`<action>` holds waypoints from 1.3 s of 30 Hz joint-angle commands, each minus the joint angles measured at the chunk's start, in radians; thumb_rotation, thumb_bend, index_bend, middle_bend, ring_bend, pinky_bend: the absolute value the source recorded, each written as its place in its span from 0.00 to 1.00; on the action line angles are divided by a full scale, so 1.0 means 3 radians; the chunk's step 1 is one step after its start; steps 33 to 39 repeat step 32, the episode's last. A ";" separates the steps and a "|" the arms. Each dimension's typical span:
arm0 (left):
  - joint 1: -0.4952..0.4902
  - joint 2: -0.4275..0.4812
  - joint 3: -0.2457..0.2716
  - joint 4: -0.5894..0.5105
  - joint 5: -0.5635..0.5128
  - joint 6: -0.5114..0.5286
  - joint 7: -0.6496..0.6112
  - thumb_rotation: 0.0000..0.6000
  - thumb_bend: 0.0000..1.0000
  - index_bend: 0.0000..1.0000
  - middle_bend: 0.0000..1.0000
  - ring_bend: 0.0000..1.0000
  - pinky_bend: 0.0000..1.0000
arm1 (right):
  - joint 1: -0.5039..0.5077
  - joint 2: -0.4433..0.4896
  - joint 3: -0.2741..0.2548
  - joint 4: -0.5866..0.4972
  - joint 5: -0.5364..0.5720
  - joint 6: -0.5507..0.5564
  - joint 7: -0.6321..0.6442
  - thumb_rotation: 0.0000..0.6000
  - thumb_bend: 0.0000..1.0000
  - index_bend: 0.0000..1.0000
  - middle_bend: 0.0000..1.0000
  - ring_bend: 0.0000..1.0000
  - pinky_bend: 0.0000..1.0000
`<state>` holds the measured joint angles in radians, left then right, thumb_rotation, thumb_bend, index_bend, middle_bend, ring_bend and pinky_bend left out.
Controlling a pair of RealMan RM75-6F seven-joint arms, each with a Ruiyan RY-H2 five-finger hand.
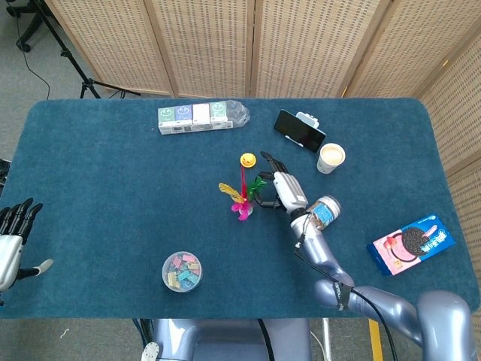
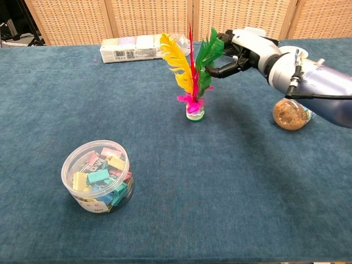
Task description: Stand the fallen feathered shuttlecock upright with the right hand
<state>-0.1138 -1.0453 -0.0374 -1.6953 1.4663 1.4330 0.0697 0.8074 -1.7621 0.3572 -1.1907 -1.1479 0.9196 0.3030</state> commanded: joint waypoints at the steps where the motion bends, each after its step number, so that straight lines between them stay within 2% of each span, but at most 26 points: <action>1: -0.0001 -0.0002 0.0002 0.0000 0.0001 -0.0002 0.0006 1.00 0.00 0.00 0.00 0.00 0.00 | -0.0069 0.0123 -0.0091 -0.0111 -0.0211 0.0068 0.0099 1.00 0.44 0.01 0.00 0.00 0.00; 5: -0.0002 -0.0002 0.0002 -0.0005 -0.0008 -0.0009 0.0009 1.00 0.00 0.00 0.00 0.00 0.00 | -0.0124 0.0276 -0.0144 -0.0278 -0.0376 0.0170 0.0108 1.00 0.14 0.00 0.00 0.00 0.00; 8: -0.0001 0.0008 -0.0001 -0.0010 -0.0025 -0.0016 -0.0009 1.00 0.00 0.00 0.00 0.00 0.00 | -0.0210 0.0521 -0.0189 -0.0539 -0.0513 0.0328 -0.0072 1.00 0.04 0.00 0.00 0.00 0.00; 10: -0.0002 0.0016 -0.0003 -0.0010 -0.0029 -0.0021 -0.0022 1.00 0.00 0.00 0.00 0.00 0.00 | -0.0287 0.0694 -0.0247 -0.0725 -0.0585 0.0418 -0.0219 1.00 0.01 0.00 0.00 0.00 0.00; 12: 0.0001 0.0024 -0.0001 -0.0010 -0.0017 -0.0010 -0.0035 1.00 0.00 0.00 0.00 0.00 0.00 | -0.0384 0.0872 -0.0327 -0.0888 -0.0675 0.0531 -0.0376 1.00 0.00 0.00 0.00 0.00 0.00; 17: 0.0021 0.0047 0.0031 -0.0004 0.0077 0.0037 -0.0108 1.00 0.00 0.00 0.00 0.00 0.00 | -0.0831 0.1383 -0.0699 -0.1166 -0.0964 0.0981 -0.0771 1.00 0.00 0.00 0.00 0.00 0.00; 19: 0.0034 0.0058 0.0048 -0.0006 0.0106 0.0053 -0.0132 1.00 0.00 0.00 0.00 0.00 0.00 | -0.1030 0.1515 -0.0855 -0.1081 -0.1098 0.1215 -0.0915 1.00 0.00 0.00 0.00 0.00 0.00; 23: 0.0068 0.0075 0.0084 -0.0037 0.0191 0.0119 -0.0133 1.00 0.00 0.00 0.00 0.00 0.00 | -0.1392 0.1627 -0.1069 -0.0866 -0.1159 0.1550 -0.0919 1.00 0.00 0.00 0.00 0.00 0.00; 32: 0.0104 0.0059 0.0121 -0.0053 0.0268 0.0177 -0.0073 1.00 0.00 0.00 0.00 0.00 0.00 | -0.1901 0.1556 -0.1259 -0.0399 -0.1302 0.2092 -0.0788 1.00 0.00 0.00 0.00 0.00 0.00; 39: 0.0104 0.0059 0.0121 -0.0053 0.0268 0.0177 -0.0073 1.00 0.00 0.00 0.00 0.00 0.00 | -0.1901 0.1556 -0.1259 -0.0399 -0.1302 0.2092 -0.0788 1.00 0.00 0.00 0.00 0.00 0.00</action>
